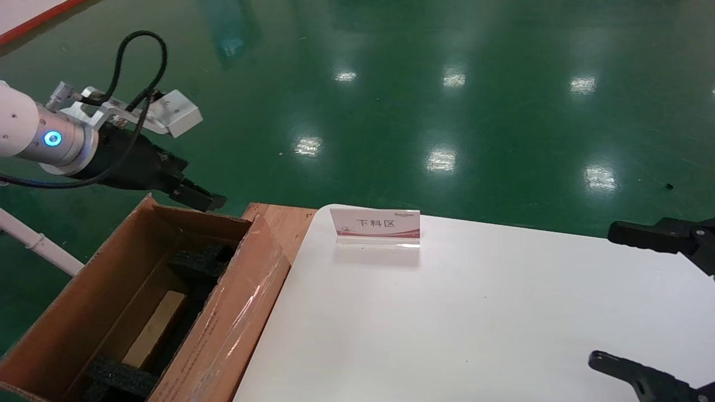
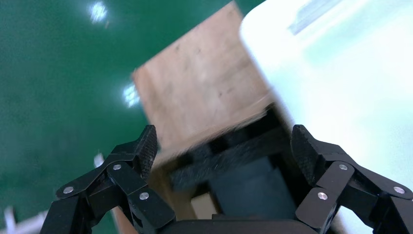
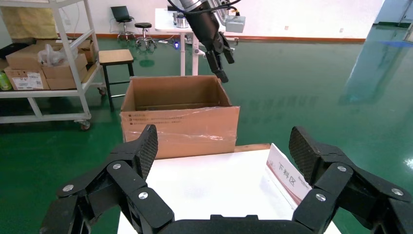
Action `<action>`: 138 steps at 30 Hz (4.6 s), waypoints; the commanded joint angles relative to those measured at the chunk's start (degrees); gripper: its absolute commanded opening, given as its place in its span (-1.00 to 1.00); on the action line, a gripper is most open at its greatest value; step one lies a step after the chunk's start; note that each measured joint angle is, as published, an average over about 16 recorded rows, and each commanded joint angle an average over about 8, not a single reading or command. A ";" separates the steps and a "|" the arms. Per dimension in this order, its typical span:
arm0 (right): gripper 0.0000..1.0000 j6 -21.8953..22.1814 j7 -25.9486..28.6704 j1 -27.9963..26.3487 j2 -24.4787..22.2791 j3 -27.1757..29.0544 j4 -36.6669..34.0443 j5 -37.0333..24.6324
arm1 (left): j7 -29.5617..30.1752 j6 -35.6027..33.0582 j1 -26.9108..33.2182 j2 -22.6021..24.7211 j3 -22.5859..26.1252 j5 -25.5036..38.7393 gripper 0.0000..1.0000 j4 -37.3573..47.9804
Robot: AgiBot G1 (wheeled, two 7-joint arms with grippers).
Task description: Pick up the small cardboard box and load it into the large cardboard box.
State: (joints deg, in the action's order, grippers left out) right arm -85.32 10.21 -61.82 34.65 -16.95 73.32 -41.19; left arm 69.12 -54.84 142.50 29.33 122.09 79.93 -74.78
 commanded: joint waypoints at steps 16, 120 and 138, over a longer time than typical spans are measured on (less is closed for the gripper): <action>1.00 -0.01 0.01 0.01 0.02 0.05 -0.02 -0.02 | -16.08 -8.41 -22.17 1.47 -29.36 -10.44 1.00 -0.07; 0.67 -0.36 0.54 0.27 0.36 0.94 0.24 -0.67 | -58.42 -30.85 -80.93 5.68 -106.05 -38.11 1.00 1.28; 1.00 -0.36 0.54 0.27 0.36 0.94 0.24 -0.66 | -58.42 -30.85 -80.90 5.67 -106.00 -38.11 1.00 1.28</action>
State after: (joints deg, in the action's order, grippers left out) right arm -85.68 10.75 -61.55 35.01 -16.02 73.57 -41.85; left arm 10.70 -85.68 61.60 35.00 16.09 41.82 -73.50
